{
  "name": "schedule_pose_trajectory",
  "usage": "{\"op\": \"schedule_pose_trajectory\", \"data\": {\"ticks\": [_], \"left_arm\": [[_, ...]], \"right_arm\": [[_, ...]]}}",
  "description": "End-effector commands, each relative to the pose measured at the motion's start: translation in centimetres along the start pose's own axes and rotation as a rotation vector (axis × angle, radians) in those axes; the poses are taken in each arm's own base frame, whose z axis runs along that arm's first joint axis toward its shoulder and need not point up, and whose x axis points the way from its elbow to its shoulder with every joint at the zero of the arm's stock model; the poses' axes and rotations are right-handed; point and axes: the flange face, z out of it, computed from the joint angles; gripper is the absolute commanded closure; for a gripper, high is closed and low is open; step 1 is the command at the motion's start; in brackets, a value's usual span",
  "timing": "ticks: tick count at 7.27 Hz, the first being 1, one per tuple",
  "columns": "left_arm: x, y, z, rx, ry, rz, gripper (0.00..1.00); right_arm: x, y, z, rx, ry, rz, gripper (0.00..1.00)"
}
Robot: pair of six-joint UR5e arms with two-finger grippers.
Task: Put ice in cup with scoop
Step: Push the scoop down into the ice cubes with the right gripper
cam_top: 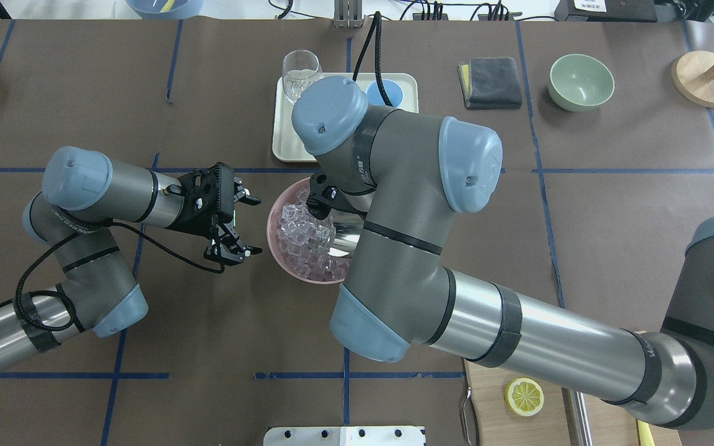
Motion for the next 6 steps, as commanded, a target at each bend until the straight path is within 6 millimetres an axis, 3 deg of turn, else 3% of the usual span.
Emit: {"op": "schedule_pose_trajectory", "data": {"ticks": [1, 6], "left_arm": [[0.0, 0.3, 0.0, -0.004, 0.0, -0.002, 0.0], [0.0, 0.1, -0.2, 0.0, -0.001, 0.0, 0.0]], "right_arm": [[0.4, 0.9, 2.9, 0.065, -0.04, 0.018, 1.0], [-0.1, 1.2, 5.8, 0.138, -0.075, 0.071, 1.0]]}}
